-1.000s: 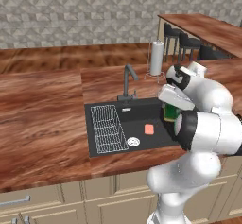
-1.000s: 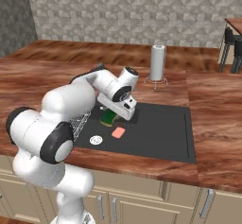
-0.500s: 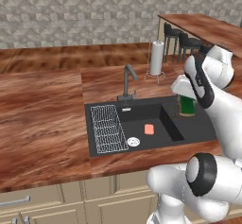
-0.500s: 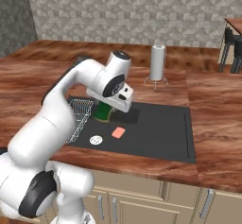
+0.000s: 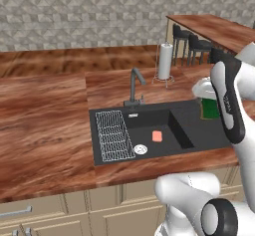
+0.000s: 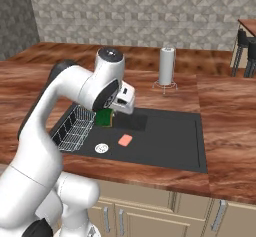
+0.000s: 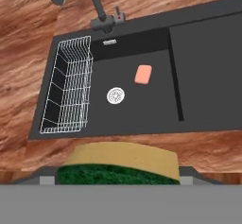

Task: Pick up the bar soap and sponge from the sink, and place them back in the cabinet, and close the cabinet door.

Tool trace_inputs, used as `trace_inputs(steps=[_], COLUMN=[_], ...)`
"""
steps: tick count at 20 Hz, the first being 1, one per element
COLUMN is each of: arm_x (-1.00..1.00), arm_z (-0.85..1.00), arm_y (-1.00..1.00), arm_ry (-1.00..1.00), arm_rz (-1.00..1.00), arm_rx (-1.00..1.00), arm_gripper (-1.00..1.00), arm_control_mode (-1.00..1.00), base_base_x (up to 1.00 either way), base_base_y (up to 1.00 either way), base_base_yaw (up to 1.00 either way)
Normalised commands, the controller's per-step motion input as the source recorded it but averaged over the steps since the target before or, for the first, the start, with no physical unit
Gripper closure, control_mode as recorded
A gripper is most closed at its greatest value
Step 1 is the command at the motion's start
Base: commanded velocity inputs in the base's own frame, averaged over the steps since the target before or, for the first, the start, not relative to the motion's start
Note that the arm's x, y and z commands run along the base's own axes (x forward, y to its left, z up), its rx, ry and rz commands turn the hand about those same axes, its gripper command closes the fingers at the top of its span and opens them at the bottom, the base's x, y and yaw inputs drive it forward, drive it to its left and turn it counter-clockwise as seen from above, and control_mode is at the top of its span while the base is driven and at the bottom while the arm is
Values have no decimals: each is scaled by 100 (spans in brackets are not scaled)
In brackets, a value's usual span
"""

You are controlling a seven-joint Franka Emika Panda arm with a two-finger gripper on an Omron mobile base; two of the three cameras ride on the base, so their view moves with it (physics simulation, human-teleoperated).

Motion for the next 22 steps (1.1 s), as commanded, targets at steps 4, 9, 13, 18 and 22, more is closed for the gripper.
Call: trace_inputs(steps=[4, 9, 13, 18, 22], arm_x=[11, 0, -1, 0, 0], arm_z=[32, 34, 3, 0, 0], arm_y=[0, 0, 4, 0, 0], arm_ry=[-4, -1, 2, 0, 0], arm_rz=[4, 3, 0, 0, 0], arm_rx=[-9, -7, -8, 0, 0], arm_gripper=[100, 100, 100, 100, 100], arm_control_mode=[-100, -100, -100, 100, 100], base_base_x=[0, 0, 0, -64, -100], base_base_y=[0, 0, 0, 4, 8], base_base_yaw=[0, 0, 0, 1, 27])
